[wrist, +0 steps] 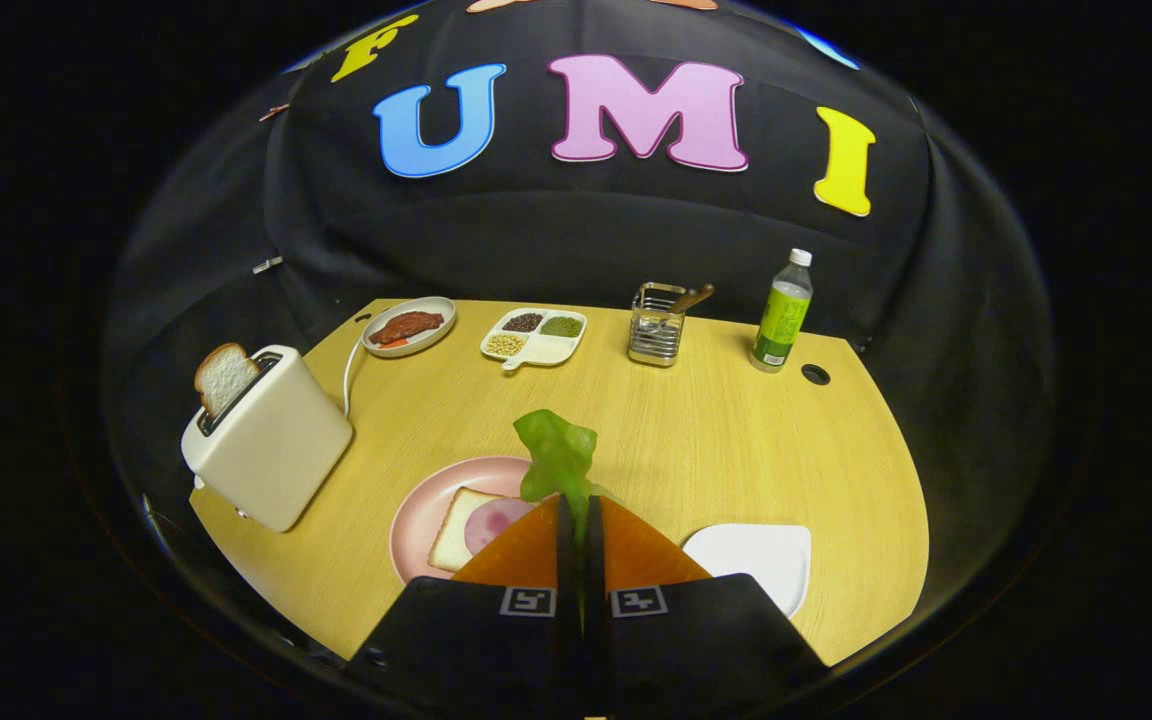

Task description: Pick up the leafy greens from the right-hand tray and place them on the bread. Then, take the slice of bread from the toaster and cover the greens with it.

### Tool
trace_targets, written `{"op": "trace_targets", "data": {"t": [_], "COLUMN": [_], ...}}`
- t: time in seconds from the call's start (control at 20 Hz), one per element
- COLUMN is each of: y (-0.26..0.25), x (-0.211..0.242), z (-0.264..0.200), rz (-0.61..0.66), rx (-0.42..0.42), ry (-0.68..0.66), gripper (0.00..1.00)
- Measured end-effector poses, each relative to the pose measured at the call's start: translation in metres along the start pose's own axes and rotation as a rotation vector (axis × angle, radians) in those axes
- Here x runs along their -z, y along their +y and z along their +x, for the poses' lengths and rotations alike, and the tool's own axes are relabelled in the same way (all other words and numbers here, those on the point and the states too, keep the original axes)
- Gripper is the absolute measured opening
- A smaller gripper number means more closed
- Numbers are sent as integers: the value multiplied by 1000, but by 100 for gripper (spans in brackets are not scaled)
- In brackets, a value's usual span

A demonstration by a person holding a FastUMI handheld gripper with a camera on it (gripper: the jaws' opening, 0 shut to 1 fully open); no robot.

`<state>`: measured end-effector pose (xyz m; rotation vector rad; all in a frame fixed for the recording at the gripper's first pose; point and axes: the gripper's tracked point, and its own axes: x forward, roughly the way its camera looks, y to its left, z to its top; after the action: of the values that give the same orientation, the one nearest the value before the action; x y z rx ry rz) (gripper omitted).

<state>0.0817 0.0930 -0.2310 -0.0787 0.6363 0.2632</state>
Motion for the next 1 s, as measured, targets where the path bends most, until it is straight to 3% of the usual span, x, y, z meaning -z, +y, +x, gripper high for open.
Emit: {"op": "trace_targets", "data": {"t": [0.6, 0.9, 1.0], "y": [51, 64, 70], "x": [37, 53, 56], "z": [41, 56, 58], "rz": [-89, -62, -42], "rx": [-31, -47, -61], "ry": [71, 129, 145], "gripper": [7, 20, 28]}}
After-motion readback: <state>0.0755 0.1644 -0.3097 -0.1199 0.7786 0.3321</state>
